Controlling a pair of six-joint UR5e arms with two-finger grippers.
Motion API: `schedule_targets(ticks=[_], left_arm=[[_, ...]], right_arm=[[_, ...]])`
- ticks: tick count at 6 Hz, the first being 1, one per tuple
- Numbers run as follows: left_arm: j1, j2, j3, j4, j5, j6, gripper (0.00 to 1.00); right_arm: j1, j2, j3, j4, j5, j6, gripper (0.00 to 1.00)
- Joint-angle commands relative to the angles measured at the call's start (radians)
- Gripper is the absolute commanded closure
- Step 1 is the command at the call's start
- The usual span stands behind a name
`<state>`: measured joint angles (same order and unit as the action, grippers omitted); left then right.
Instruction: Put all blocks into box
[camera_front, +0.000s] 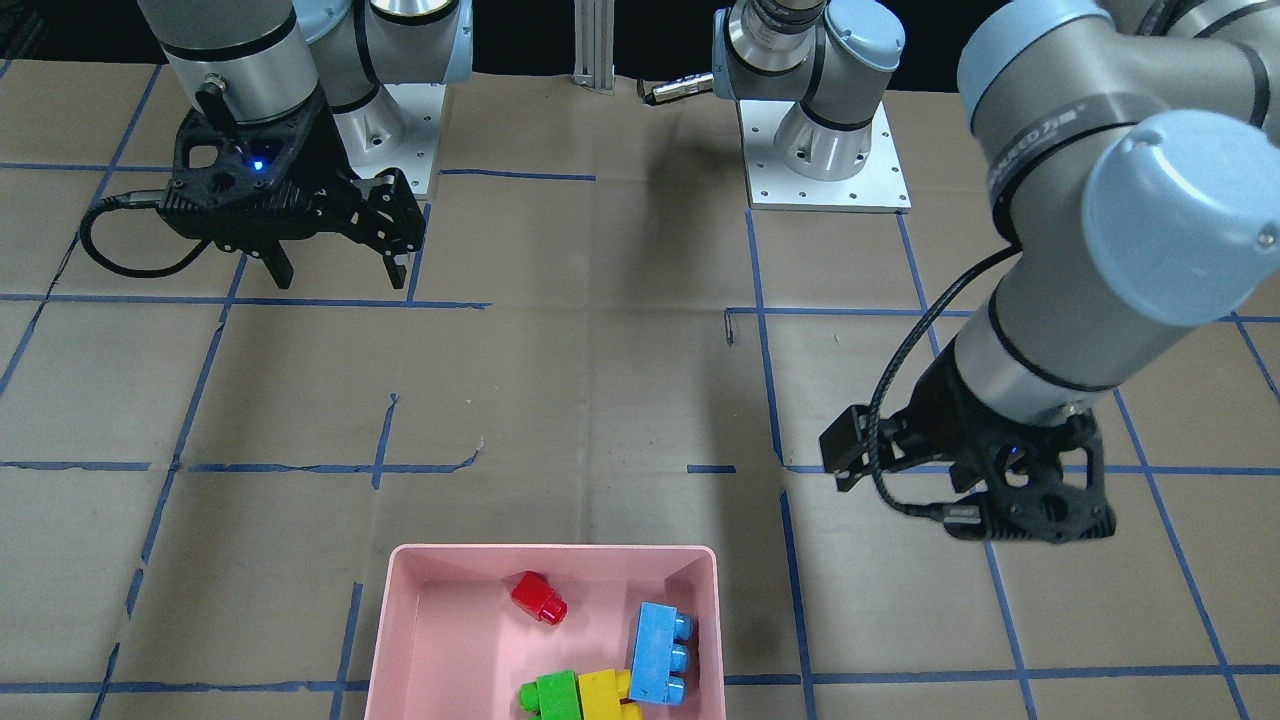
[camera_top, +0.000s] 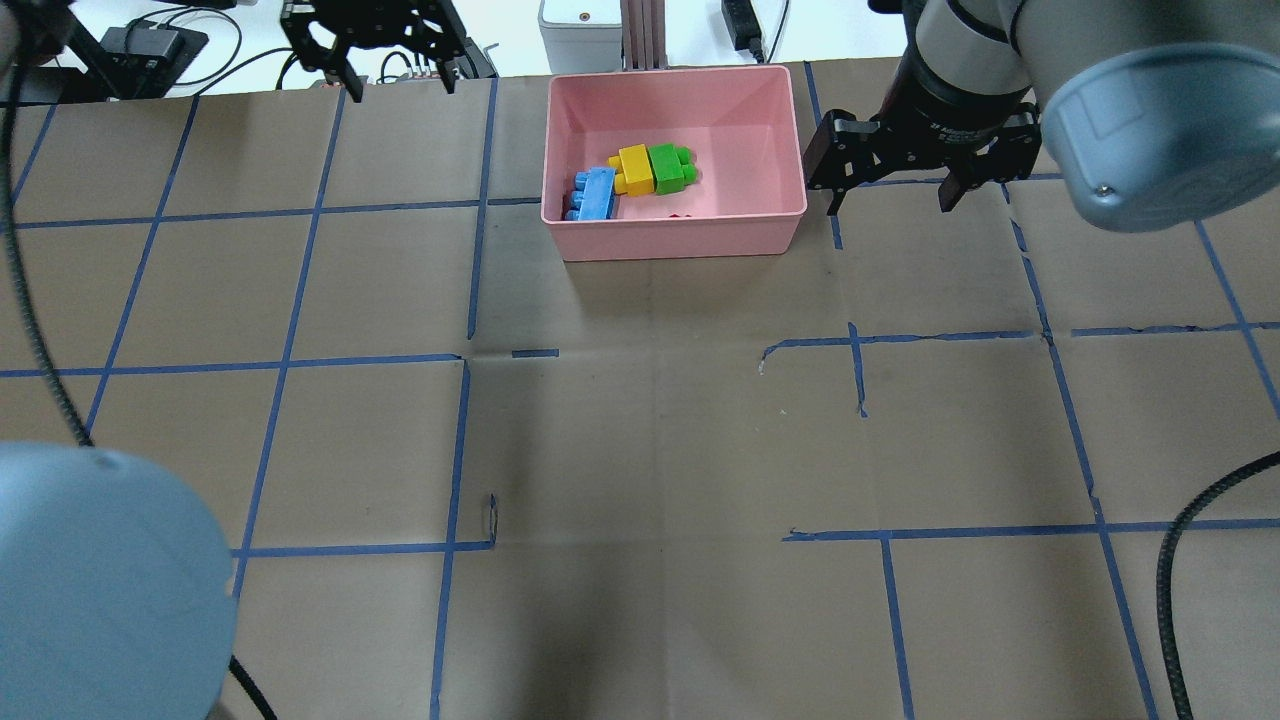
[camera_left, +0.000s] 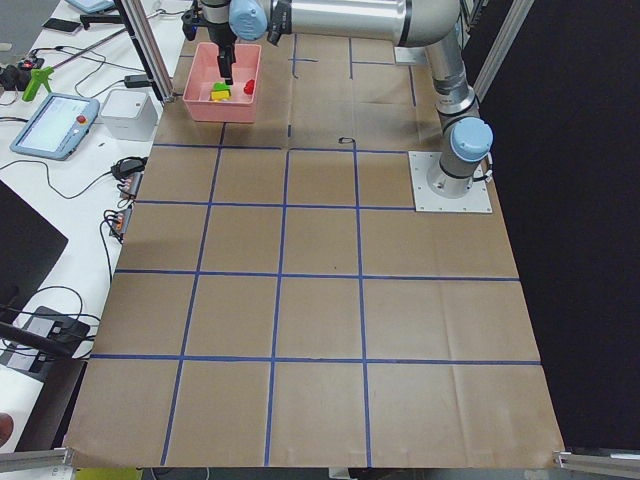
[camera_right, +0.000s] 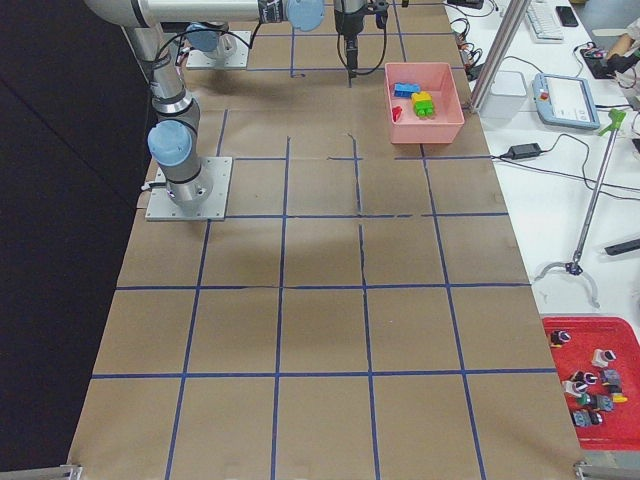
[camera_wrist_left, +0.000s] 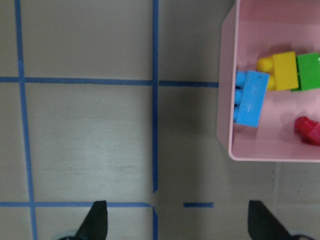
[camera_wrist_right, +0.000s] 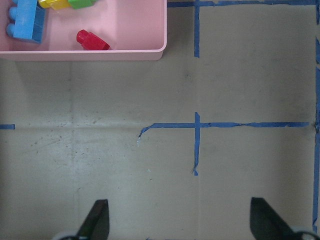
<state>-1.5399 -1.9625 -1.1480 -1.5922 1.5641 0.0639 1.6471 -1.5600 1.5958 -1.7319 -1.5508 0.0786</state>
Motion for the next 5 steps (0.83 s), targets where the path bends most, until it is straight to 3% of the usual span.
schedule_targets(ticks=[1, 3, 5], left_arm=[[0.076, 0.251, -0.271, 0.009, 0.014, 0.102, 0.01], [0.038, 0.394, -0.357, 0.015, 0.004, 0.010, 0.01], [-0.015, 0.383, -0.366, 0.029, 0.005, -0.045, 0.01]], right_arm=[[0.002, 0.000, 0.001, 0.000, 0.000, 0.003, 0.00], [0.002, 0.000, 0.000, 0.000, 0.002, 0.006, 0.00], [0.002, 0.000, 0.009, 0.000, 0.000, 0.003, 0.00]])
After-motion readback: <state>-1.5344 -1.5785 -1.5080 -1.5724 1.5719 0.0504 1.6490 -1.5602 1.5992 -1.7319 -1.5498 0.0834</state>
